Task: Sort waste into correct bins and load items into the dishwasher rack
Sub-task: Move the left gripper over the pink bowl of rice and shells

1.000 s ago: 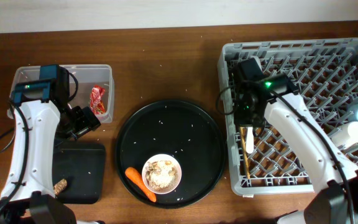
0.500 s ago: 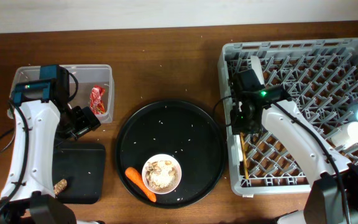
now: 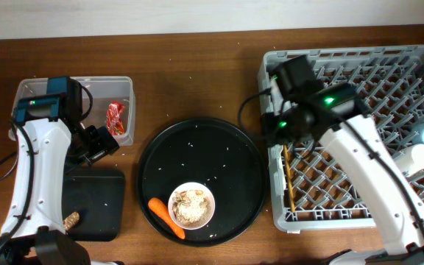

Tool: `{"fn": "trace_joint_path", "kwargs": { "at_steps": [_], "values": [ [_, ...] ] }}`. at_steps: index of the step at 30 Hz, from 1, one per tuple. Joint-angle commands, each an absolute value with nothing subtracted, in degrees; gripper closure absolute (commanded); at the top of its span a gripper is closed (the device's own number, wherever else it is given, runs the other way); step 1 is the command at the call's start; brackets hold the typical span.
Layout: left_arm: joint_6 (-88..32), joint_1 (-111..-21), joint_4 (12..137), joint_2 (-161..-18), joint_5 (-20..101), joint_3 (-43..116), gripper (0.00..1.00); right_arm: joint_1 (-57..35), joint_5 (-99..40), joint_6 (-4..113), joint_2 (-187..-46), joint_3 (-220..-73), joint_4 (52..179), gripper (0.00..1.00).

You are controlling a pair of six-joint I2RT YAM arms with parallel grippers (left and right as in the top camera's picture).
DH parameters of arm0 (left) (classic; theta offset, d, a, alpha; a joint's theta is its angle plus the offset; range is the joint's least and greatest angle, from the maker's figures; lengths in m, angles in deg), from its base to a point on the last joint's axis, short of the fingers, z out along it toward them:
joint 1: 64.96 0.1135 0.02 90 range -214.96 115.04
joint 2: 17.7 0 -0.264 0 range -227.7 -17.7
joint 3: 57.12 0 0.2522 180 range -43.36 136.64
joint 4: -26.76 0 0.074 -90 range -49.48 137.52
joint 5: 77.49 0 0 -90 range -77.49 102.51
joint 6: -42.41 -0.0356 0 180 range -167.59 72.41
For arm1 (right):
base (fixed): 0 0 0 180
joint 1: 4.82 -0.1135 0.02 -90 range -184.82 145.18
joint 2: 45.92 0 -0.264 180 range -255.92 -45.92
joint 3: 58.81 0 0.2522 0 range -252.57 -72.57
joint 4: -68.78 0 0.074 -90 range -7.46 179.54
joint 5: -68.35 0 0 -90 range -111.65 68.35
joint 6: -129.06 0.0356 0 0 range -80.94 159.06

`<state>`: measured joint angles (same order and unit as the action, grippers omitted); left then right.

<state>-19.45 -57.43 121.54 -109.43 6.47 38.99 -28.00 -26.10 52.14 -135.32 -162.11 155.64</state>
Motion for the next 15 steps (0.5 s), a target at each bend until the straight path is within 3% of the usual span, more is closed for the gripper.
{"fn": "trace_joint_path", "kwargs": {
  "at_steps": [1, 6, 15],
  "values": [
    [-19.3, -57.2, 121.6, -108.8, 7.5, 39.0, 0.01, -32.4, -29.1, 52.6, -136.5, -160.6, 155.9, 0.49],
    [-22.8, -62.3, 120.9, -108.8, 13.0, 39.0, 0.00, -30.7, -28.6, 57.7, -134.5, -160.7, 156.4, 0.49],
    [-15.1, -89.0, 115.7, -108.8, 14.7, 39.0, 0.01, -8.1, -28.8, 50.3, -126.6, -160.7, 165.4, 0.40]
  ]
}}
